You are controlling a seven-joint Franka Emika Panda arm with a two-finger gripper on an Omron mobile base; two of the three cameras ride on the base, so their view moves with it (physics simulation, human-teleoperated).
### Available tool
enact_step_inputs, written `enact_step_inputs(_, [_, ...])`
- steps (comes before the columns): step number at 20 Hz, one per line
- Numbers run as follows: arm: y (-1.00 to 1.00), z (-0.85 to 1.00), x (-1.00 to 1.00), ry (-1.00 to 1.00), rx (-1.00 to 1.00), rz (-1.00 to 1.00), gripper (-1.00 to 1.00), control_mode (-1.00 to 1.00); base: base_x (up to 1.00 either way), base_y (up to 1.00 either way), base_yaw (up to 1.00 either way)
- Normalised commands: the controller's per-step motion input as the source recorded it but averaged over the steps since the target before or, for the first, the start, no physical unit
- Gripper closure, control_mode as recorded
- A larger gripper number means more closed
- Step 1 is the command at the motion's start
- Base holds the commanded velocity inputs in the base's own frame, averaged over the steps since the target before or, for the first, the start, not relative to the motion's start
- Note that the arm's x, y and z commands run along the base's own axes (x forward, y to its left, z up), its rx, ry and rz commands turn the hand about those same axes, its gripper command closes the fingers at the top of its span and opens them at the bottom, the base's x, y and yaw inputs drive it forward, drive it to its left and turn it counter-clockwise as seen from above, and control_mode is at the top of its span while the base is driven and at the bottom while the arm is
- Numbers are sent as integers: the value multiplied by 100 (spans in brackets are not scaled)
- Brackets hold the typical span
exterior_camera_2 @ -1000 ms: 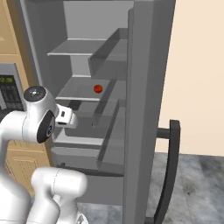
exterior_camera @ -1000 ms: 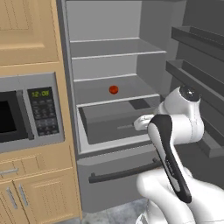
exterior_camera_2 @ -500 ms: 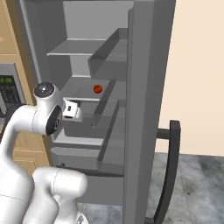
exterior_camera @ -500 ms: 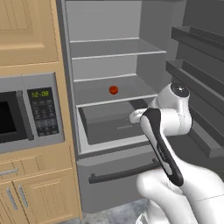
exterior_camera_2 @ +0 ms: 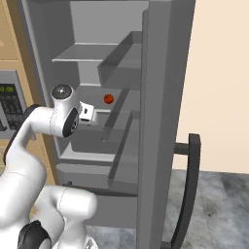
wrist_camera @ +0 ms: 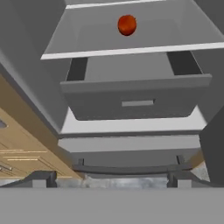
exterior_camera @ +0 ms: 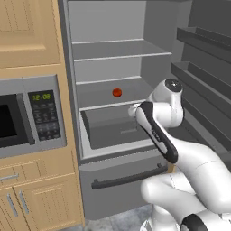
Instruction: Place one tomato and one steak in each tupperware on the nearby counter, to pack two identical lunches.
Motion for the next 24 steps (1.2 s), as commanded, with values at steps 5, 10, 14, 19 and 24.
enact_step_inputs(5, [0,7,59,-6,0,0,-100,-100,0,0,0])
enact_step_inputs(10, [0,0,48,-1,0,0,-100,-100,0,0,0])
enact_step_inputs(14, [0,0,44,0,0,0,-100,-100,0,0,0])
enact_step_inputs(19, [0,0,39,0,0,0,-100,-100,0,0,0])
enact_step_inputs(24, [0,0,37,0,0,0,-100,-100,0,0,0])
